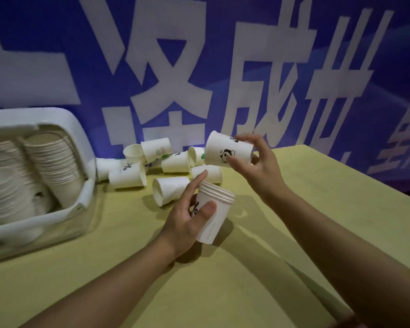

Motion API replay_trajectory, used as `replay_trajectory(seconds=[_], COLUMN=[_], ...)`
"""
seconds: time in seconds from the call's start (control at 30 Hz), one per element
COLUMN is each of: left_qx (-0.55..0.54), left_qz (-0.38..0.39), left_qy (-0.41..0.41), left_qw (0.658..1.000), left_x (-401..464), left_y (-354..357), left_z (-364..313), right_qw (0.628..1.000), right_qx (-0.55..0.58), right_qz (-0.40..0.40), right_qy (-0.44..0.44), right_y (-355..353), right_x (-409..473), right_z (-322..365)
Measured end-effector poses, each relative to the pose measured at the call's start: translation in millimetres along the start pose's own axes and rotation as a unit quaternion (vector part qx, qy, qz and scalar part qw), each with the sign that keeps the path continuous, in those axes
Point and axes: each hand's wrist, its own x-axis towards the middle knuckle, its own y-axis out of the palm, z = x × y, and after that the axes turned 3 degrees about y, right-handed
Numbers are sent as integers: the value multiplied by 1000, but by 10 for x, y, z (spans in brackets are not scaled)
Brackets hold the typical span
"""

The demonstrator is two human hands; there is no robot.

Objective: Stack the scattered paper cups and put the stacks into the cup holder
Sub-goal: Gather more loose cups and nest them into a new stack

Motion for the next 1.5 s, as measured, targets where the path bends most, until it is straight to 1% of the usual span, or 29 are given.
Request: replay_trajectory(seconds=[0.07,0.17,0.27,0.33,0.5,0.57,0.63,0.77,0.83,0.87,0.9,0.97,1.0,1.07,1.17,1.23,1.37,1.43,1.5], left_qx=[-5,-9,3,16,42,47,50,65,50,42,37,37,38,34,29,36,46,54,68], left_qz=[-17,-53,-67,-65,-100,-126,-150,-161,-173,-179,-183,-185,-184,-183,-175,-173,-170,-165,-150], left_qy=[1,2,-2,0,-1,1,6,10,11,9,7,2,2,3,1,-1,-5,-6,-6], left_qw=[1000,999,998,998,994,991,987,985,984,983,982,982,982,983,984,984,984,985,986], left_x=[-129,-327,-538,-619,-731,-762,-777,-785,-794,-800,-807,-815,-824,-841,-826,-805,-785,-797,-813], left_y=[-162,-398,-608,-702,-992,-1088,-1166,-1261,-1287,-1294,-1304,-1325,-1338,-1367,-1400,-1403,-1390,-1382,-1371], left_z=[-108,-191,-196,-212,-205,-188,-177,-167,-127,-113,-104,-89,-82,-75,-40,-25,2,2,-6], right_qw=[998,987,982,985,990,988,989,982,983,987,988,971,959,939,888,874,858,865,881], right_qx=[61,141,170,158,91,90,59,16,0,-26,-79,-216,-263,-319,-419,-442,-471,-455,-417], right_qz=[-10,-41,-32,-11,96,120,132,188,182,160,134,102,99,124,187,192,195,203,220], right_qy=[15,60,72,67,45,31,12,8,-3,-12,-21,-30,-25,-18,-41,-64,-69,-58,-36], right_y=[345,784,1082,1192,1382,1443,1515,1596,1562,1534,1506,1467,1452,1444,1455,1453,1444,1432,1395], right_x=[-179,-351,-423,-442,-475,-500,-553,-583,-503,-438,-362,-213,-162,-104,-69,-36,-15,-23,-29], right_z=[67,173,288,345,403,348,265,204,235,237,226,128,46,-142,-363,-389,-350,-347,-392])
